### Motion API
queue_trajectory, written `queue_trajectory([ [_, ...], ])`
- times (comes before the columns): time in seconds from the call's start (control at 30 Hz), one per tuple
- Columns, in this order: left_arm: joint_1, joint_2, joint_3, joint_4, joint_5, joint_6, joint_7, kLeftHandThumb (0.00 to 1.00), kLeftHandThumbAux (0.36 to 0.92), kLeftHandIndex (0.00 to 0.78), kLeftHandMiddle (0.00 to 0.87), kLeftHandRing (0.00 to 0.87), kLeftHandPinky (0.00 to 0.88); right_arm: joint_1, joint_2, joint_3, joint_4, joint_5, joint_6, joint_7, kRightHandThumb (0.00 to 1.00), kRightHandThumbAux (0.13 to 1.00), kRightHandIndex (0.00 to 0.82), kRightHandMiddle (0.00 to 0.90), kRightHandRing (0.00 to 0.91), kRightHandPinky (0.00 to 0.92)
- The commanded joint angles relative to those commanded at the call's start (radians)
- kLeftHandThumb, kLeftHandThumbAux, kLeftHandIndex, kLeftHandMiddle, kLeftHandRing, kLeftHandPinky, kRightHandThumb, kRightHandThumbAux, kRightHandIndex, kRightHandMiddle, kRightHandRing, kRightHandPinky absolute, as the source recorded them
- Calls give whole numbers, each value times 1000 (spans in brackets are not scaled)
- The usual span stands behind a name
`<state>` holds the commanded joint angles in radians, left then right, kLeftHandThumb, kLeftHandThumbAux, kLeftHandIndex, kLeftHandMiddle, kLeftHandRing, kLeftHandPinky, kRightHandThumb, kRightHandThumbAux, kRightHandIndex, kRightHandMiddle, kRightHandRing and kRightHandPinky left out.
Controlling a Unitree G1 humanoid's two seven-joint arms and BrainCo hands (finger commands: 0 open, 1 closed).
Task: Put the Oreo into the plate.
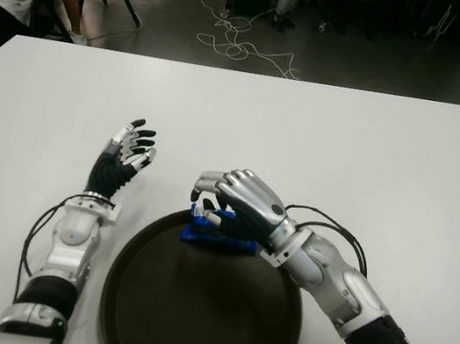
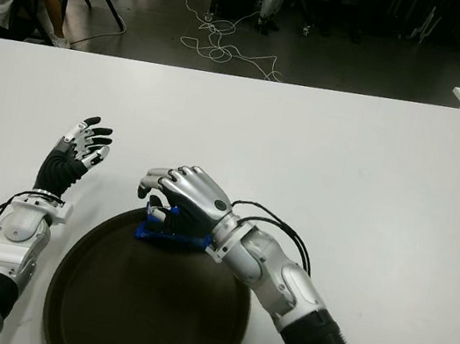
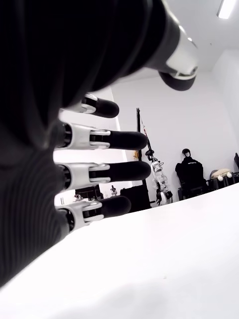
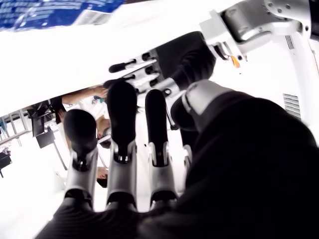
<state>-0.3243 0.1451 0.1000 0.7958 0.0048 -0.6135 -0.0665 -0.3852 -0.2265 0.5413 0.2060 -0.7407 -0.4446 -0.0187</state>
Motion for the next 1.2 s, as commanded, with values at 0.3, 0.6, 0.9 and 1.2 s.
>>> queue_trajectory([
  [0.3, -5, 0, 1, 11, 4, 0, 8, 90, 604, 118, 239, 225, 178, 1, -8, 5, -26, -48, 45, 13, 696, 728, 432, 769, 776, 784],
  [0.6, -13, -3, 0, 26, 7, -10, 18, 74, 625, 133, 247, 232, 189, -16, -46, -34, -27, -94, 108, 1, 695, 729, 430, 748, 755, 757],
  [0.9, -27, 2, 2, 62, 7, -25, 16, 99, 619, 130, 234, 229, 208, -86, -58, -119, 95, -62, 163, -73, 690, 733, 426, 681, 696, 710],
  [1.2, -27, 3, 3, 61, -7, -21, -6, 85, 616, 121, 228, 226, 199, -151, -85, -208, 362, 26, 50, -244, 677, 744, 413, 494, 509, 500],
])
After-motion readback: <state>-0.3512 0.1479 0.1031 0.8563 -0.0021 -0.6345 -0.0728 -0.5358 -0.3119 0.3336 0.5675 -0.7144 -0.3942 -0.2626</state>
